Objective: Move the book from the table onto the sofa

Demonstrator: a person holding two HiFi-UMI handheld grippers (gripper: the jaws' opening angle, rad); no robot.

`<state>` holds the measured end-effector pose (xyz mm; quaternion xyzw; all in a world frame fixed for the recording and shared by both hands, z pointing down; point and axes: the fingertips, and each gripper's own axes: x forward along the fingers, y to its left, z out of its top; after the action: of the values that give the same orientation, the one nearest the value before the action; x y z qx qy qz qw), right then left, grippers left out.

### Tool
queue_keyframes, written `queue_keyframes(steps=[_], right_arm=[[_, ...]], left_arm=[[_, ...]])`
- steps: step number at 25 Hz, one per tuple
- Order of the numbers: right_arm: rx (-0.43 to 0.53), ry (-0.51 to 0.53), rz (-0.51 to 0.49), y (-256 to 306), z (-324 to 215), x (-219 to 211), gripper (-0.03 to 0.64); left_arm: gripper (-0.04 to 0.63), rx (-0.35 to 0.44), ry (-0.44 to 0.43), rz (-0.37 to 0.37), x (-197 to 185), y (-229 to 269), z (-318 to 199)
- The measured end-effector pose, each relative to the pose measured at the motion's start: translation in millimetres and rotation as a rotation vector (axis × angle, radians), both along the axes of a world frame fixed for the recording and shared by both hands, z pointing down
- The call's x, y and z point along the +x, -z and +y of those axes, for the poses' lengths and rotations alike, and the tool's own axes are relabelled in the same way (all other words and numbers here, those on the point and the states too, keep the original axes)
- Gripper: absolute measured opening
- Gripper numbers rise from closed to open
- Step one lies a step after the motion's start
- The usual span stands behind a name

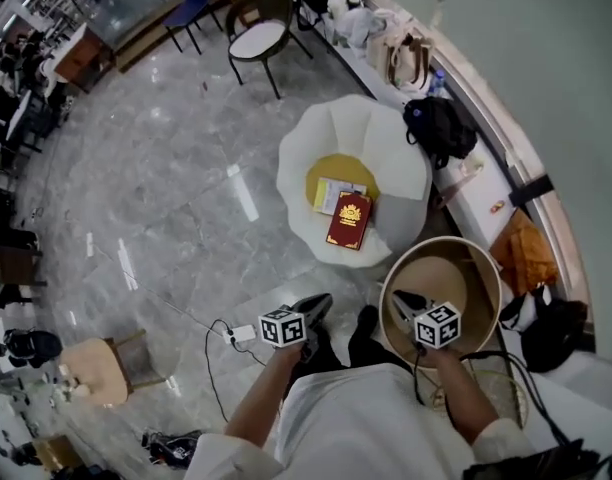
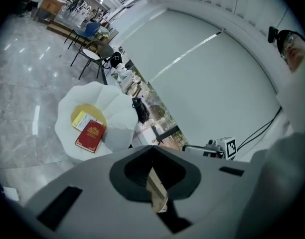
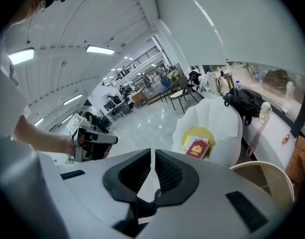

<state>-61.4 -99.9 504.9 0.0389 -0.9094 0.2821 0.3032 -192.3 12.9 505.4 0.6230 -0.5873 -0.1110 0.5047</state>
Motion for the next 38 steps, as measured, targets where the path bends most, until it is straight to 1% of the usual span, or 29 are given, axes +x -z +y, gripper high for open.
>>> queue_keyframes(steps=[4, 8, 12, 17, 21, 30, 38], right_arm=[[0.033, -0.027, -0.03, 37, 14, -8, 0.051], [0.1, -0.058, -0.042, 59, 24, -27, 0.051], [0.144, -0.083, -0.052, 85, 38, -45, 0.051], [0.188, -0.105, -0.118, 129, 56, -59, 0.051], [0.222, -0.099, -0.127, 136, 67, -57, 0.048], [0.255, -0.14, -0.14, 150, 62, -53, 0.043], [0.262, -0.16, -0.151, 151, 49, -48, 0.043]], left_arm=[[0.002, 0.059, -0.027, -0.065, -4, 46, 22], [0.002, 0.113, -0.062, -0.129, -20, 79, 35], [0.002, 0.138, -0.079, -0.18, -38, 107, 48], [0.002, 0.167, -0.096, -0.279, -59, 139, 67], [0.002, 0.191, -0.073, -0.271, -66, 145, 76], [0.002, 0.191, -0.106, -0.262, -59, 144, 79], [0.002, 0.187, -0.105, -0.269, -56, 143, 70]])
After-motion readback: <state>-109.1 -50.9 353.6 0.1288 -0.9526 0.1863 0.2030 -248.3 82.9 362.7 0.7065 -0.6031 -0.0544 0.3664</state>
